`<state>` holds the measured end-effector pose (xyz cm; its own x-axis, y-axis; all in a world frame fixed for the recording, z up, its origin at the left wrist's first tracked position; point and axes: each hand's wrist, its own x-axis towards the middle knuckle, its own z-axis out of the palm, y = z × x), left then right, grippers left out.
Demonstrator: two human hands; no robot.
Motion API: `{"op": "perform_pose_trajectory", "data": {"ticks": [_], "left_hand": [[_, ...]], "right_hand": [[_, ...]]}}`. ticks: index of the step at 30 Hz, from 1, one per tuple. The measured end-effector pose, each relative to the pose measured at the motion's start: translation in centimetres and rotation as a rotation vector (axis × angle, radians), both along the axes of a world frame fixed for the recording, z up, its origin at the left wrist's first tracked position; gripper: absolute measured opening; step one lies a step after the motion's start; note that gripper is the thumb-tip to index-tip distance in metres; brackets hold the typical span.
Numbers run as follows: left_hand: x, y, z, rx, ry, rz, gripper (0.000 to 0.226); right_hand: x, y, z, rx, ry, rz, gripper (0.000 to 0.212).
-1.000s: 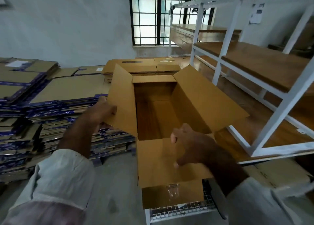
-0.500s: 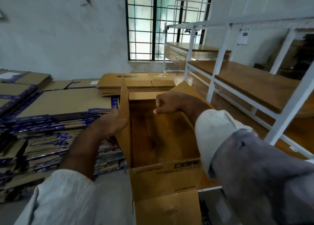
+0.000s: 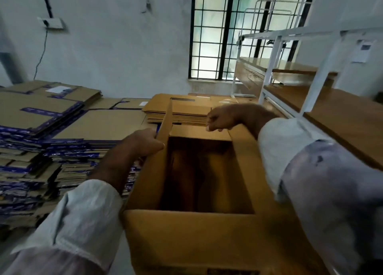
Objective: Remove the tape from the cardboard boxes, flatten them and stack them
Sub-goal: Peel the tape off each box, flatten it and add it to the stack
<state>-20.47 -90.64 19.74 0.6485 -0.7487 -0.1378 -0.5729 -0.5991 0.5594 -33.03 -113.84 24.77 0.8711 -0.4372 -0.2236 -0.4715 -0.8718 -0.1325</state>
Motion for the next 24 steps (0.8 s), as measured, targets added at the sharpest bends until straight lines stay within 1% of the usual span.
{"op": "perform_pose_trajectory", "data": {"ticks": [1, 3, 5, 7, 9, 10, 11, 12, 14, 15, 17, 20, 24], "left_hand": [[0.2, -0.4, -0.2, 0.005, 0.003, 0.018, 0.012], [0.4, -1.2, -0.4, 0.023, 0.002, 0.05, 0.023], [0.7, -1.6, -0.5, 0.035, -0.036, 0.061, 0.029], [0.9, -1.7, -0.6, 0.027, -0.026, 0.063, 0.031], [0.9, -1.6, -0.6, 0.011, 0.01, 0.066, 0.038], [0.9, -1.5, -0.6, 0.007, 0.028, 0.065, 0.04], [0.9, -1.5, -0.6, -0.002, 0.051, 0.061, 0.042], [0.9, -1.5, -0.7, -0.016, 0.075, 0.055, 0.042], [0.7, -1.7, -0.7, -0.028, 0.101, 0.055, 0.044], [0.7, -1.7, -0.8, -0.033, 0.106, 0.067, 0.047], [0.7, -1.8, -0.9, -0.048, 0.123, 0.097, 0.048], [0.8, -2.0, -1.0, -0.055, 0.115, 0.11, 0.037], [0.8, -1.9, -0.9, -0.025, 0.083, 0.104, 0.043]], "right_hand": [[0.8, -1.1, -1.6, -0.027, 0.026, -0.028, 0.023], [2.4, -3.4, -5.6, -0.055, 0.108, -0.039, 0.04], [3.4, -5.0, -9.1, 0.007, 0.225, -0.043, 0.055], [4.3, -6.9, -11.9, 0.045, 0.309, -0.047, 0.067], [5.1, -8.9, -13.8, 0.048, 0.28, -0.068, 0.091], [5.8, -9.9, -14.4, 0.056, 0.216, -0.067, 0.103], [6.5, -10.7, -14.7, 0.05, 0.115, -0.049, 0.111], [7.0, -11.5, -14.7, 0.033, -0.005, -0.036, 0.112], [8.1, -12.6, -14.7, -0.047, -0.221, -0.071, 0.107], [8.5, -12.8, -14.4, -0.075, -0.262, -0.107, 0.106], [9.9, -14.2, -15.2, -0.076, -0.243, -0.132, 0.105], [11.4, -15.4, -16.6, -0.01, -0.173, -0.184, 0.1], [12.2, -14.6, -16.5, 0.002, -0.22, -0.217, 0.1]]}}
